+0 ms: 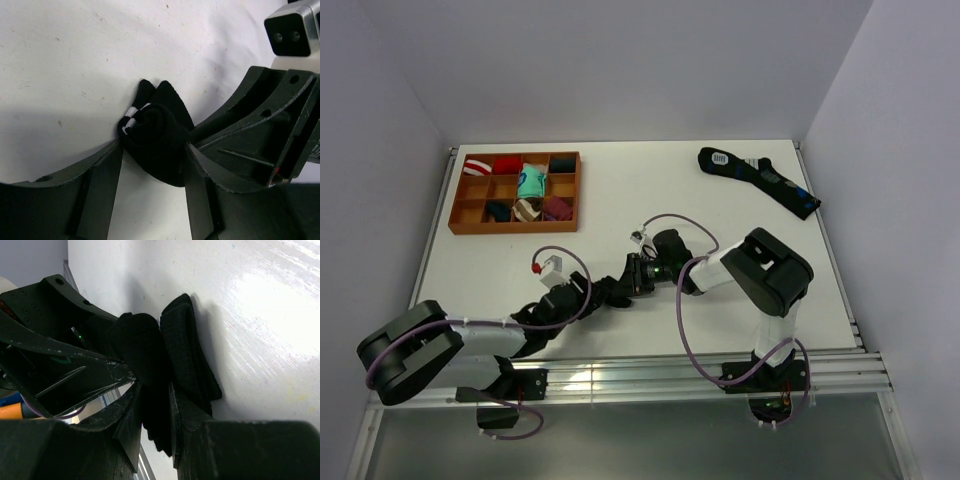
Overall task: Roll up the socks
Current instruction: Roll the sock at the center of the board.
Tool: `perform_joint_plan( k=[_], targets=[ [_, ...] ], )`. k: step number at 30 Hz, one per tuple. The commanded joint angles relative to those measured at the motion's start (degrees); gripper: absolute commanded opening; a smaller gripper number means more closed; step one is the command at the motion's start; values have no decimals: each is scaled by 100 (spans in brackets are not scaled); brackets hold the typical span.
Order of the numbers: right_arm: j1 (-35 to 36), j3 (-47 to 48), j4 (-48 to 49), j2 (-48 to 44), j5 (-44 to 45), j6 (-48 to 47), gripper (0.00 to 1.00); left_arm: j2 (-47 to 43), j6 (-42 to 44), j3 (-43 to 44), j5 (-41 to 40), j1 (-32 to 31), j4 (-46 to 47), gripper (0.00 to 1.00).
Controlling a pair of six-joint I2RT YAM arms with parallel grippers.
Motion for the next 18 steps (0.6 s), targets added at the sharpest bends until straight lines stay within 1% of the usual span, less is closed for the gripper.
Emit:
perform_joint_plan(
  k=[1, 6, 15, 17, 18],
  targets=[
    [106, -556, -2148, 663, 549, -372, 20, 173, -265, 248, -379, -17, -443, 56],
    [114, -582, -2122, 654, 540, -389, 20, 305, -477, 363, -493, -34, -698, 54],
    [106, -732, -1797, 654, 408, -328, 20, 612, -679, 680, -555, -52, -1252, 50],
    [106, -758, -1779, 628, 399, -345, 20, 674, -767, 759, -607, -52, -1445, 47],
    [114, -758, -1788, 610, 399, -372, 20, 692, -758, 803, -599, -61, -1481, 44]
  ],
)
